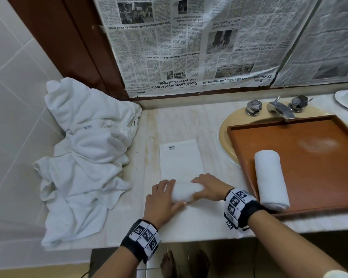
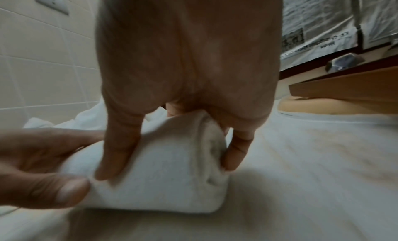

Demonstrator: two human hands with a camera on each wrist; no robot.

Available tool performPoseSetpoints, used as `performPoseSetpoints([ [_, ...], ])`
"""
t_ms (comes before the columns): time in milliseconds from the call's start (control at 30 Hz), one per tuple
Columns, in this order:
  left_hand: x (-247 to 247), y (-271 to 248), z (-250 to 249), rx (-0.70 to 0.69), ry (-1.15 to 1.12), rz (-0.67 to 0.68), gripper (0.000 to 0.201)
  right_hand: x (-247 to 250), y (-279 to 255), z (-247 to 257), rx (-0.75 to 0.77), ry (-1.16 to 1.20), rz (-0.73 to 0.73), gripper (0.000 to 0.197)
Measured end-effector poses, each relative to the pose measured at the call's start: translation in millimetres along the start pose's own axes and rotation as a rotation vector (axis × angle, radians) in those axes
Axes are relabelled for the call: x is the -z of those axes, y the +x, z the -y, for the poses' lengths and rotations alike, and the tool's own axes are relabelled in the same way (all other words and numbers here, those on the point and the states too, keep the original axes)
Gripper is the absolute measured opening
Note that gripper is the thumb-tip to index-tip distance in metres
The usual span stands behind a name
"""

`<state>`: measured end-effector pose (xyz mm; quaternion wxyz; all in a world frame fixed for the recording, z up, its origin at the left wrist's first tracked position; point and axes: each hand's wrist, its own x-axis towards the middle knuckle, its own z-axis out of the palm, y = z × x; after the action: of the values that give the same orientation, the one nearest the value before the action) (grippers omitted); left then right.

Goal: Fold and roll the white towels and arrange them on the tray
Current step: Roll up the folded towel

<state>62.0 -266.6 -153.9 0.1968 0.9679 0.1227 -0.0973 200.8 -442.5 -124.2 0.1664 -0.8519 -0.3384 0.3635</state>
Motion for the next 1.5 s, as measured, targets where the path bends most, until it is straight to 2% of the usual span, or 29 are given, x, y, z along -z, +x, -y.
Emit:
performPoseSetpoints([
  [67, 3.4, 5.4, 4.6, 0.018, -0.102, 0.056, 0.087, 2.1, -4.6, -6.0, -0.019, 0.132, -0.004, 0.055],
  [133, 9.3, 10.5, 7.5, 0.039, -0.178, 0.116, 0.088, -1.7, -10.8, -10.6, -0.051, 0.262, -0.112, 0.068],
  [167, 12.9, 13.7, 7.7, 0.045, -0.197, 0.137, 0.088, -6.2, -13.8, -12.2, -0.044, 0.241, -0.187, 0.071],
  [233, 18.8, 19.3, 7.1, 0.059, -0.239, 0.163, 0.090, -17.3, -20.1, -13.9, 0.021, -0.008, -0.297, 0.067],
  [300, 20.0, 23.0, 7.5, 0.072, -0.263, 0.172, 0.093, -28.6, -24.3, -12.5, 0.082, -0.261, -0.332, 0.070],
  [367, 19.7, 23.9, 7.9, 0.089, -0.265, 0.192, 0.095, -36.6, -23.1, -9.9, 0.081, -0.342, -0.329, 0.075],
  [433, 20.6, 25.0, 5.5, 0.111, -0.226, 0.221, 0.095, -34.3, -18.2, -7.4, 0.045, -0.289, -0.287, 0.069],
  [567, 21.8, 24.3, 0.8, 0.091, -0.087, 0.190, 0.089, -8.2, 1.2, -5.5, -0.034, -0.130, -0.064, 0.058],
  [667, 15.2, 21.0, 3.5, 0.091, -0.244, 0.123, 0.081, 5.6, 6.5, -6.9, -0.083, -0.053, 0.077, 0.062],
  [733, 13.6, 20.0, 7.2, 0.105, -0.309, 0.114, 0.071, 8.3, 3.0, -5.9, -0.082, 0.057, 0.109, 0.068],
  [800, 14.7, 24.2, 11.7, 0.141, -0.374, 0.141, 0.069, 1.2, -4.7, -3.0, -0.081, 0.097, 0.033, 0.070],
  [867, 18.4, 30.4, 13.6, 0.162, -0.424, 0.144, 0.078, -15.1, -12.7, -1.2, -0.064, -0.030, -0.191, 0.074],
  [933, 20.7, 34.7, 11.8, 0.179, -0.438, 0.126, 0.081, -33.8, -20.3, -0.4, 0.027, -0.167, -0.387, 0.074],
  [1000, 19.4, 34.8, 8.2, 0.199, -0.433, 0.080, 0.070, -44.8, -20.9, -5.0, 0.086, -0.177, -0.435, 0.076],
  [1067, 15.5, 27.8, 3.9, 0.175, -0.412, 0.023, 0.066, -41.1, -16.0, -9.8, 0.078, -0.137, -0.395, 0.074],
  [1167, 7.0, 14.9, 1.9, 0.014, -0.213, -0.090, 0.075, -21.8, -5.6, -9.5, 0.012, -0.050, -0.252, 0.067],
  [1233, 2.9, 9.8, 1.0, -0.050, -0.107, -0.107, 0.080, -9.2, 0.9, -9.9, -0.026, -0.007, -0.151, 0.066],
  [1367, 11.2, 20.2, 10.6, 0.005, -0.126, 0.086, 0.074, -1.4, 0.2, -9.6, -0.056, -0.015, -0.015, 0.063],
  [1433, 26.0, 30.4, 11.8, 0.003, -0.165, 0.220, 0.076, -8.7, -10.4, -3.7, -0.050, -0.093, -0.080, 0.069],
  [1500, 40.4, 37.5, 7.7, -0.026, -0.246, 0.303, 0.070, -24.5, -19.4, 3.0, -0.013, -0.299, -0.241, 0.072],
])
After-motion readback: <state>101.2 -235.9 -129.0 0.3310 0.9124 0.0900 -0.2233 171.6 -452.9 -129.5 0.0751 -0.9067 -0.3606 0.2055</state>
